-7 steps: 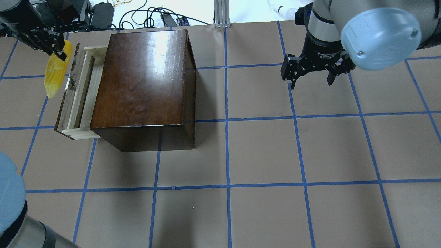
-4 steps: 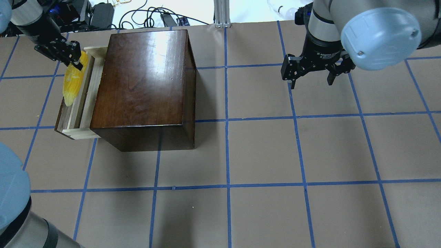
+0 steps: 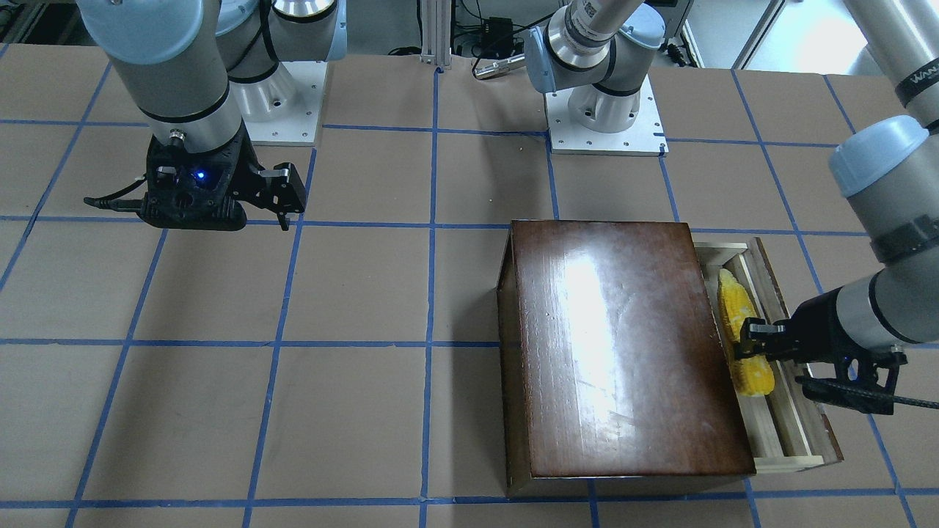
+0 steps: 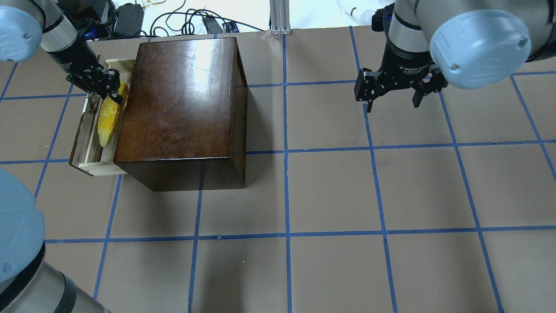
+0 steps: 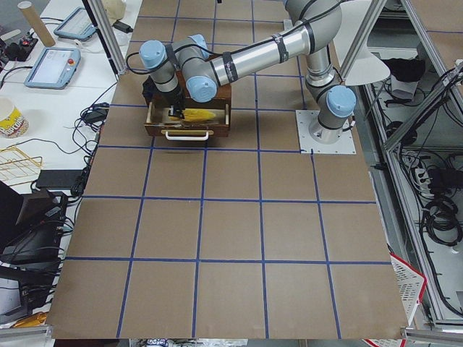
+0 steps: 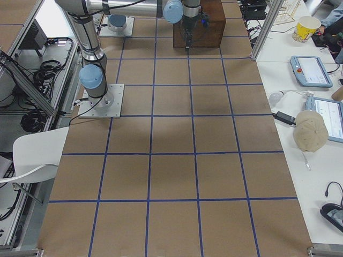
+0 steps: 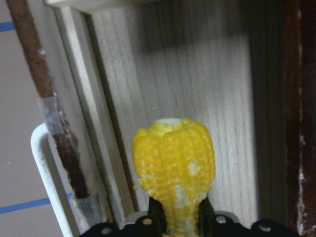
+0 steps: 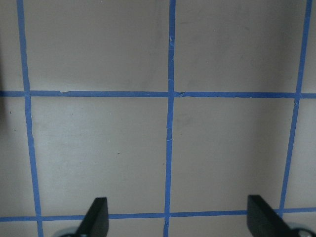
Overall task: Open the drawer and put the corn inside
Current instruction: 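Lower the corn into the drawer and open the left gripper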
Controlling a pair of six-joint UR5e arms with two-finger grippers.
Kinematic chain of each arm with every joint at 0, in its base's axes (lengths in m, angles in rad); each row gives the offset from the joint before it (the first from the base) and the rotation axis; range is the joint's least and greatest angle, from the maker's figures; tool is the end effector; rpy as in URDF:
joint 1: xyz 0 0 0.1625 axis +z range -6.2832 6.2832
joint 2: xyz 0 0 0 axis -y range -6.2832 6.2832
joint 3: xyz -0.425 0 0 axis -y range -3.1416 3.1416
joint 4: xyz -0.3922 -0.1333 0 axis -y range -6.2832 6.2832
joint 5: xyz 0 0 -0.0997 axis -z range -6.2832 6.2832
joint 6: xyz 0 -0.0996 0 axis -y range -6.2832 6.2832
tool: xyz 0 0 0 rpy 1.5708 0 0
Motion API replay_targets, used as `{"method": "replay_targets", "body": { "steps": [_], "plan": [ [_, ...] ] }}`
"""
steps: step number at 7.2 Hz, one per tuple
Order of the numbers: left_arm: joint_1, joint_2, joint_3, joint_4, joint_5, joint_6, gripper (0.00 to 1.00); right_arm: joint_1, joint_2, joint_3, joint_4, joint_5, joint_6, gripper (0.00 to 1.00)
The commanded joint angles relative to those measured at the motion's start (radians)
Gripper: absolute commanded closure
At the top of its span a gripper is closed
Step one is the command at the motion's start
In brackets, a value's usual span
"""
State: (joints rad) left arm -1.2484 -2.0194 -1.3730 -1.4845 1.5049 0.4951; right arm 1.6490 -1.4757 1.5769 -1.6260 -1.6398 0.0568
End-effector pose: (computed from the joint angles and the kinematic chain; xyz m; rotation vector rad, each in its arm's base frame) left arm 0.0721 -0.6573 0.3337 -0.2515 -2.9996 -0.1883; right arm 0.1671 -0.5141 0.4421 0.0353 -3.0688 -0.0633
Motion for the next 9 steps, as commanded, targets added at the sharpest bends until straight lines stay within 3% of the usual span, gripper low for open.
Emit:
{"method": "replay_targets", "body": {
  "steps": [1,2,9],
  "plan": [
    [-0.002,-0.005,-0.03,0.058,-0.012,-0.001,0.21,0.0,0.0,0.0,0.0,0.0,0.0,0.0],
    [-0.002,-0.004,-0.026,0.065,-0.006,0.003,0.0,0.0,0.0,0.0,0.002,0.0,0.0,0.0],
    [-0.035,0.082,0.006,-0.009,0.061,0.002,0.0,0.0,0.0,0.0,0.0,0.0,0.0,0.0]
  ]
}}
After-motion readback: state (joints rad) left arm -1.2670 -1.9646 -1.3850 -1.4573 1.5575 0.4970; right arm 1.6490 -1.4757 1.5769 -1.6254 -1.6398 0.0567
